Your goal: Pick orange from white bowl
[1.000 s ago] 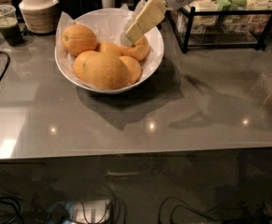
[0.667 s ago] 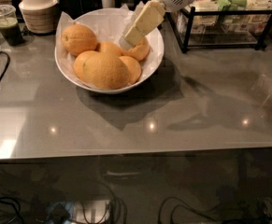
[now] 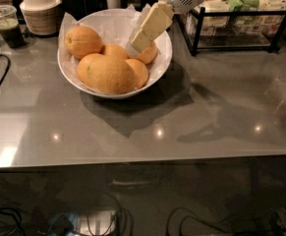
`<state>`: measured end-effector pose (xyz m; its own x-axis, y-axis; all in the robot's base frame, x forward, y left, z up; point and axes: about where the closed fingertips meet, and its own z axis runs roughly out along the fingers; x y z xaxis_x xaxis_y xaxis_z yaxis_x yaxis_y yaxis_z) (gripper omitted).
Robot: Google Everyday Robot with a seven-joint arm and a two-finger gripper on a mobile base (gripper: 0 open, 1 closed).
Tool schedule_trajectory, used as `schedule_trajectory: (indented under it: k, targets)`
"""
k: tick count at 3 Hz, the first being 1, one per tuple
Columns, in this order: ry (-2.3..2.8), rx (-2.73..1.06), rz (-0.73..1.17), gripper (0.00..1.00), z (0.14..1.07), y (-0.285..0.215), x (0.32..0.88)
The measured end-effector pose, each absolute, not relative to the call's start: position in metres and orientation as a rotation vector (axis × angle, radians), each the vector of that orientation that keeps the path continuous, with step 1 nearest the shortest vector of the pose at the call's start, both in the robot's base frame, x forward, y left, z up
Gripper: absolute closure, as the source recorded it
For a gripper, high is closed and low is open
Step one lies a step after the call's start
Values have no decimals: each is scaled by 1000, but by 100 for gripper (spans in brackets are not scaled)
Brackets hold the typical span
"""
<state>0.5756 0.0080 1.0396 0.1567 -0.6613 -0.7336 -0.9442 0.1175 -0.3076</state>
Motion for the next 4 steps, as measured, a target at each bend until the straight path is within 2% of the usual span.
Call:
schedule_trajectory:
  k: [2,4]
  targets:
    - [1637,-1832,385,0,1017,7,520]
    - [1545,-1943,478,0,1000,25,525]
